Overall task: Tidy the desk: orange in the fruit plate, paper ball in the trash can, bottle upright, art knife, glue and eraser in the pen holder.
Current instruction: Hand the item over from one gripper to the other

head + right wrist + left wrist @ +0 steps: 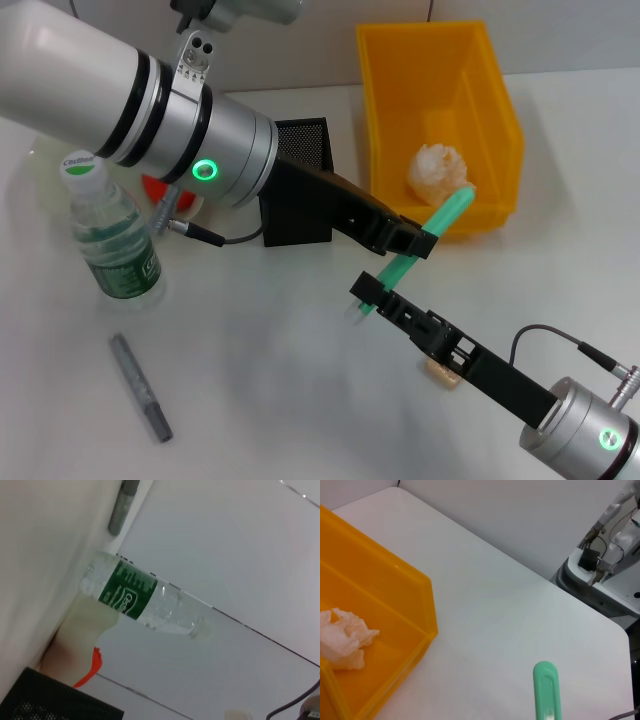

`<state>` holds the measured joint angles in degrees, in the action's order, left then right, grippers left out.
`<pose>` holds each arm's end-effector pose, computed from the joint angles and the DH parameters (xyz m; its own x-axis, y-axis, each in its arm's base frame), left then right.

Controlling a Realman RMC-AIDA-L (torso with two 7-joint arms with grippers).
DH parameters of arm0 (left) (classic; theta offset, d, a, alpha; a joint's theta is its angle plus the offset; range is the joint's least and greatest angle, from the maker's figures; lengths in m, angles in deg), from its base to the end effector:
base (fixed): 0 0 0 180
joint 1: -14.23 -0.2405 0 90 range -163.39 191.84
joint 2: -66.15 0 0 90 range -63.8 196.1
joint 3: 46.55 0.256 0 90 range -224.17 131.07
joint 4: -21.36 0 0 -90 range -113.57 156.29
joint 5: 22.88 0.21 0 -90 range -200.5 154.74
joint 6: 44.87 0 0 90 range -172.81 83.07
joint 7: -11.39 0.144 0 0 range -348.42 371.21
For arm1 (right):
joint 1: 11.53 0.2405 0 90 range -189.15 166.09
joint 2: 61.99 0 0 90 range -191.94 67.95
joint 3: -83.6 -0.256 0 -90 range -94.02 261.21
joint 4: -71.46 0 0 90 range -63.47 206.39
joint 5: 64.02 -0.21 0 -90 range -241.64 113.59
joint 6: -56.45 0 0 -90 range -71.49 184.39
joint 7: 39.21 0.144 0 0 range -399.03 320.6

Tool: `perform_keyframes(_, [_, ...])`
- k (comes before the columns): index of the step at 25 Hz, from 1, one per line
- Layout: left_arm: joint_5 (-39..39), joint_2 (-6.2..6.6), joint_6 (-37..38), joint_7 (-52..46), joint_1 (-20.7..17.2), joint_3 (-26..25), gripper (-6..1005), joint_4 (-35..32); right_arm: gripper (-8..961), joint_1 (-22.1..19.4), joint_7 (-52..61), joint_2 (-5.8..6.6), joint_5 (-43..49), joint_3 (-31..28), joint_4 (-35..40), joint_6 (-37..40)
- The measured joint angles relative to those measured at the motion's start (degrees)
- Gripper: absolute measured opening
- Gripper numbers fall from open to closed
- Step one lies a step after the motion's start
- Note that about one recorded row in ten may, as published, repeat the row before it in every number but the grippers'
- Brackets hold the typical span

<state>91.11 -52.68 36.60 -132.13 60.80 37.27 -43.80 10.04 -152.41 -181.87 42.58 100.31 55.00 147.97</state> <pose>-0.0639 0.3563 -0.0510 0.8422 0.5342 0.0737 0.5321 -0.8454 0.0473 0.2564 0.2132 -0.0954 0.0990 0.5958 0.7970 0.7613 0.4703 -0.4463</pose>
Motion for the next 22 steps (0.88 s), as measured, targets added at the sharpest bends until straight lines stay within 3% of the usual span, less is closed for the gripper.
perform_keyframes(6, [0.0, 0.0, 0.0, 0.0, 0.0, -0.2, 186, 0.0, 329, -0.1, -0.1, 0.0, 0.0, -0.4, -0.2, 0.0])
perform_keyframes(17, [0.0, -0.07, -0.2, 0.2, 0.1, -0.2, 186, 0.0, 290, -0.4, -1.3, 0.0, 0.1, -0.4, -1.0, -0.1])
perform_keyframes(22, [-0.4, -0.08, -0.2, 0.6, 0.0, -0.1, 186, 0.0, 200, -0.5, -1.5, 0.0, 0.1, -0.4, -1.3, 0.0])
